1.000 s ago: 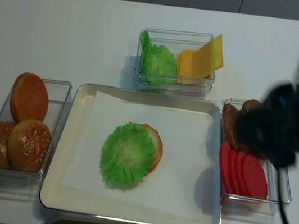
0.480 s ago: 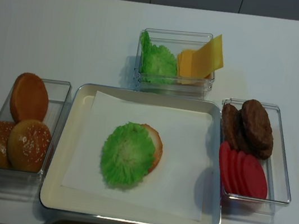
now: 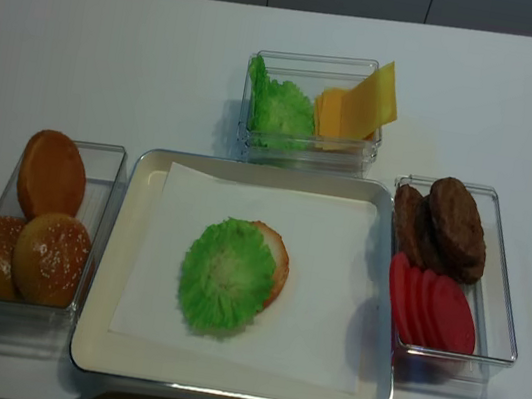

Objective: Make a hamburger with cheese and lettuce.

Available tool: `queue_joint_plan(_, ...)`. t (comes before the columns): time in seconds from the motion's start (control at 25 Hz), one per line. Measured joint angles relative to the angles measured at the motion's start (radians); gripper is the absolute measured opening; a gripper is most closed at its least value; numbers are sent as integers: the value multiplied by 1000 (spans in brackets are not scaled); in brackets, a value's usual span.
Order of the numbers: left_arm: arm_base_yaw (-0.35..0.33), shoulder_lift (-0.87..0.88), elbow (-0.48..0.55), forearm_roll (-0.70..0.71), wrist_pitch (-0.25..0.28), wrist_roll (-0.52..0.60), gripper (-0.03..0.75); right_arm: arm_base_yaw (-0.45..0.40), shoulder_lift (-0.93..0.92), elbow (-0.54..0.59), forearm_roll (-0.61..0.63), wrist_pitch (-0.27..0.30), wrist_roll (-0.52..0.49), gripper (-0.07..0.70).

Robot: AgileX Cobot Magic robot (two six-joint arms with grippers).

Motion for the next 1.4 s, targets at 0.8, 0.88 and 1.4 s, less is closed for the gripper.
queue_joint_plan(0.8,0,0,0,0,0,0,324,-374,-300,235,209,-124,-240,444)
queue_joint_plan(0.88,0,0,0,0,0,0,324,-392,-323,243,230,-129,-256,444)
queue_joint_plan(1.4,0,0,0,0,0,0,324,-404,-367,249,244,-129,-277,444)
